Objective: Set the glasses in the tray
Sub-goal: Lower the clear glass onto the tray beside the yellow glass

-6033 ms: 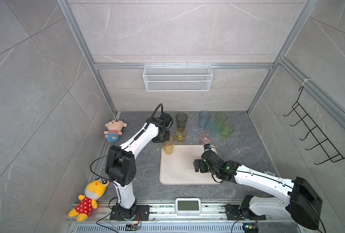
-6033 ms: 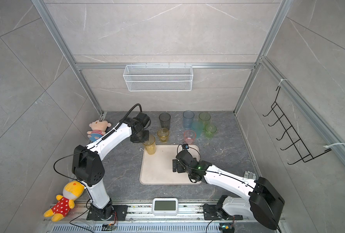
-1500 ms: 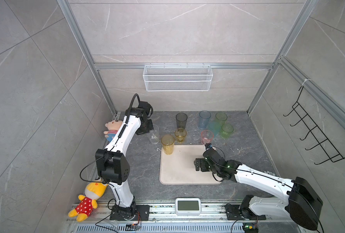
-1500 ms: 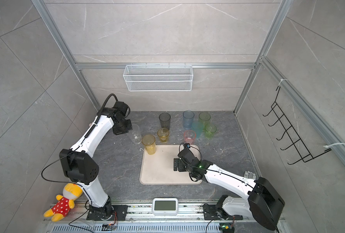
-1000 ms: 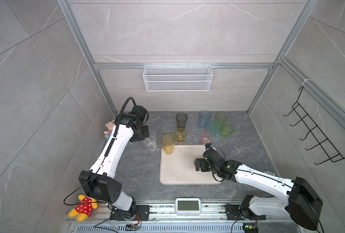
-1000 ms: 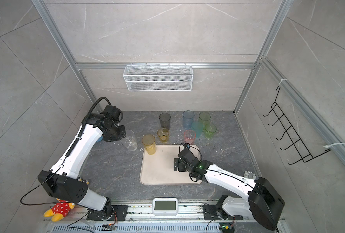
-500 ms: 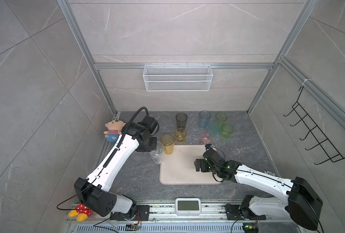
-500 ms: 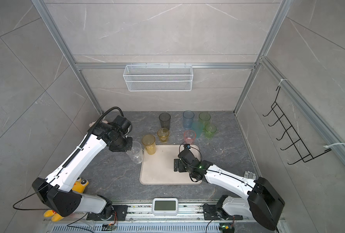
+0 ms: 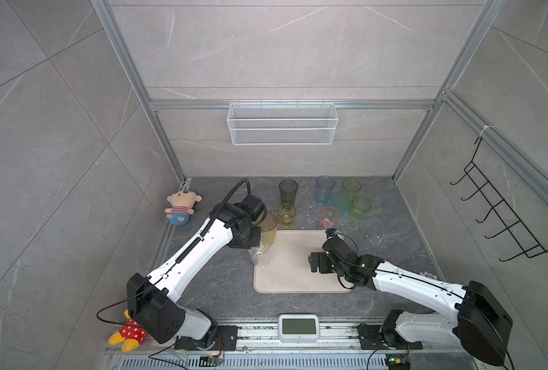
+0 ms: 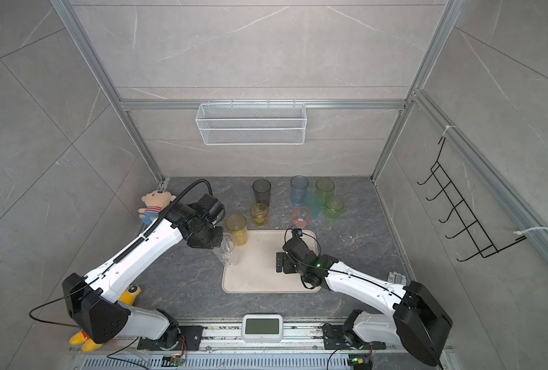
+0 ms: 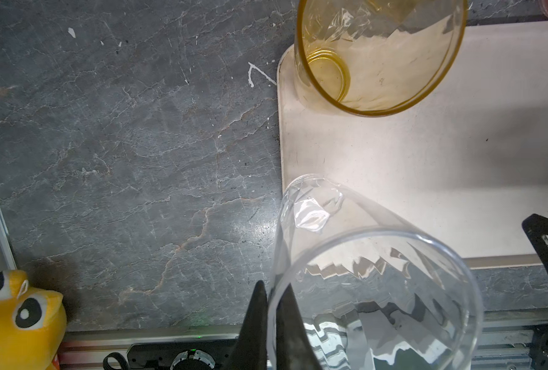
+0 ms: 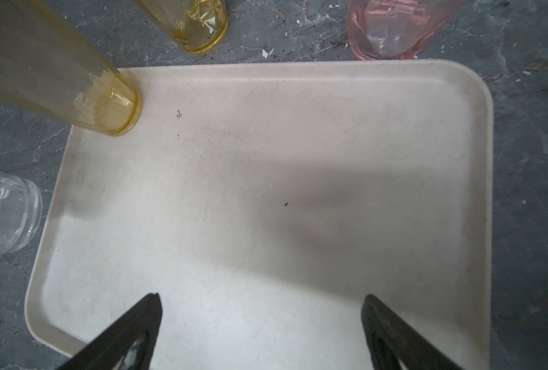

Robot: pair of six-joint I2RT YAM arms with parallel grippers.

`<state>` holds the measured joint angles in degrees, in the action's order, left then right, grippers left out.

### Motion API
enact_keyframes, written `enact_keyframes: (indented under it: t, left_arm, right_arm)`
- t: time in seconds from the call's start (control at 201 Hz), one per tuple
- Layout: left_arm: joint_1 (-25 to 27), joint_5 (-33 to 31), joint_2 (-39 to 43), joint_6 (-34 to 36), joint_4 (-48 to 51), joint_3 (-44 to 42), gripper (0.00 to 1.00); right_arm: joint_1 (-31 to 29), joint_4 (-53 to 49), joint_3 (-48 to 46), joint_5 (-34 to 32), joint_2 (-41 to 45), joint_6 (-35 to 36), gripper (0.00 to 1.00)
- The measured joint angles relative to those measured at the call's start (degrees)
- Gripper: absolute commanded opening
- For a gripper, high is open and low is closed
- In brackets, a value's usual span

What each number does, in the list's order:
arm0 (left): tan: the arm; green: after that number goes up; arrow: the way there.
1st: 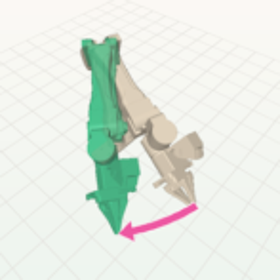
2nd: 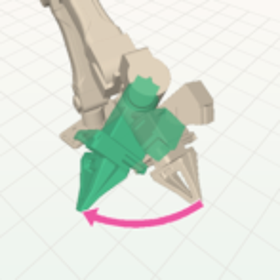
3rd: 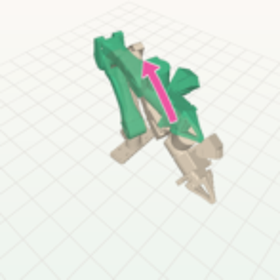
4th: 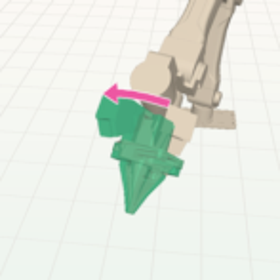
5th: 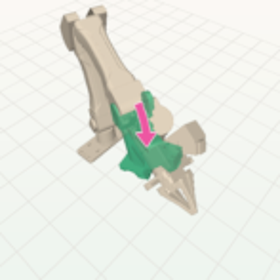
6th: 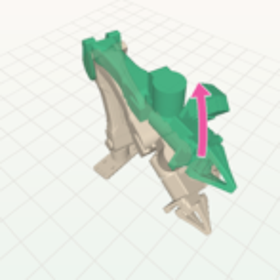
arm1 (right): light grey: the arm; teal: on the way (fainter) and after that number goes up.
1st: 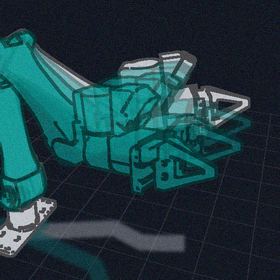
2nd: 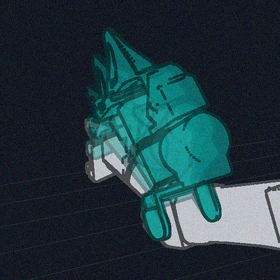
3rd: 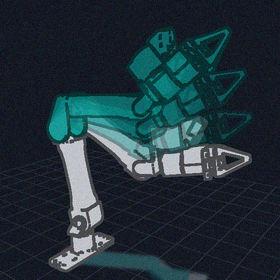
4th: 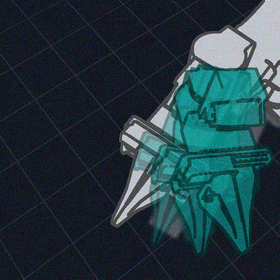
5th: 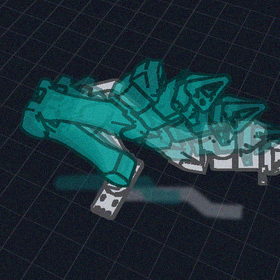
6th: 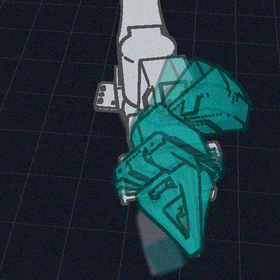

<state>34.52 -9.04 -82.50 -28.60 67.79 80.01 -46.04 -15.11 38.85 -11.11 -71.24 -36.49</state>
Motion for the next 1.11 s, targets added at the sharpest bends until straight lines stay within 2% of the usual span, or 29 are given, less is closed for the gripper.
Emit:
enact_keyframes:
  t: [1.111]
  left_arm:
    - [0.22, 0.0, -6.27, -2.03, -9.99, -4.22, 0.0]
  right_arm:
    - [0.0, 0.0, 0.0, 0.0, 0.0, -0.02, 0.99]
